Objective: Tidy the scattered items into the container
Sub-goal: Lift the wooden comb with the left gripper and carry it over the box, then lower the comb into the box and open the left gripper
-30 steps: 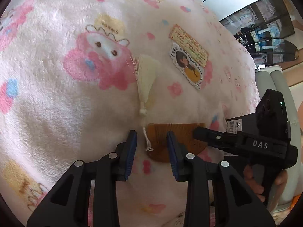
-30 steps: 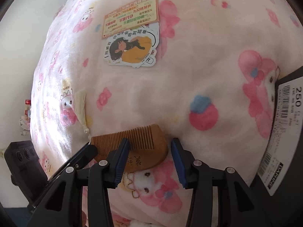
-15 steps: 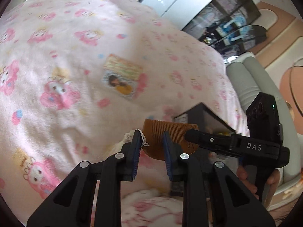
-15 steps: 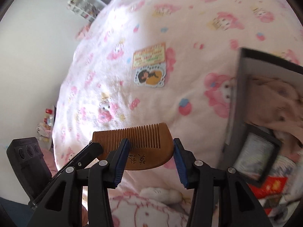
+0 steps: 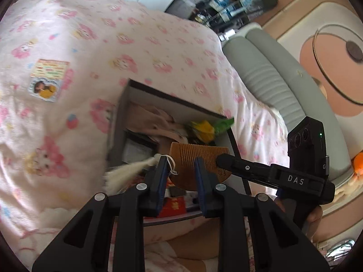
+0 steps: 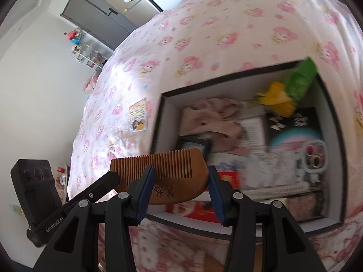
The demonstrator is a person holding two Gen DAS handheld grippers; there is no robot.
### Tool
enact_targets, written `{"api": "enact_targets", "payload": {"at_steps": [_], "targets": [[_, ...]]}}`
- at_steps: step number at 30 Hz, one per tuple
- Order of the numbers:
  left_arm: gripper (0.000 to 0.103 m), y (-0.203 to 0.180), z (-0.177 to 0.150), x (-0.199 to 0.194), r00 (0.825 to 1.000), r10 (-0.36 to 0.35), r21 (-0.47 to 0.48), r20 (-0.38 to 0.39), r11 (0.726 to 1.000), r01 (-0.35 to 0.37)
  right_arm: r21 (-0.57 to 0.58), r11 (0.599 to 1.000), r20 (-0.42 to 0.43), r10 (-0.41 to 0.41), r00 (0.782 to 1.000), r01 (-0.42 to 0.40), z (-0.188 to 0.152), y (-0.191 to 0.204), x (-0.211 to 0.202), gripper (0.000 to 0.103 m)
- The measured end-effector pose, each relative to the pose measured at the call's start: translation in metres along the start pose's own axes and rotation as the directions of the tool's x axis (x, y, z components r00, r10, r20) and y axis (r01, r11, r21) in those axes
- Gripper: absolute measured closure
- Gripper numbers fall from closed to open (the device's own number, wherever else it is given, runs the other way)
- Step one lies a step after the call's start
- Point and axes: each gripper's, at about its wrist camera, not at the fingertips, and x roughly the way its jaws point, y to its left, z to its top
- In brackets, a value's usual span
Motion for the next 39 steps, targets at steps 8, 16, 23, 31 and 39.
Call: {"api": "enact_targets", "payload": {"at_steps": [8, 16, 23, 31, 39], "targets": [[0.08, -0.043, 0.0, 0.088, 0.982, 0.016, 0.063, -0.186, 0.998, -0.004, 0.101, 0.991, 0.028, -0.095, 0.995, 0.092, -0.007, -0.081, -0.023, 0.06], [0.078, -0.038, -0.01, 0.128, 0.97, 0.038, 0.05, -0.241, 0.998, -0.027, 0.124, 0.97, 0.017, -0.211, 0.977, 0.207, -0.002, -0.116, -0.011, 0.06], [0.077, -0.032, -0.022, 0.128, 0.964, 0.09, 0.081, -0.251, 0.994, -0.071, 0.0, 0.939, 0.035, -0.343, 0.939, 0.343, -0.009, -0.096, 0.003, 0.061], [0.077, -0.025, -0.02, 0.125, 0.967, 0.091, 0.047, -0.237, 0.995, -0.082, 0.053, 0.925, 0.077, -0.379, 0.922, 0.376, -0.014, -0.097, -0.009, 0.061], [0.077, -0.017, -0.023, 0.122, 0.97, 0.069, 0.004, -0.232, 0.998, -0.07, 0.01, 0.925, 0.094, -0.378, 0.921, 0.379, -0.016, -0.085, -0.013, 0.062]]}}
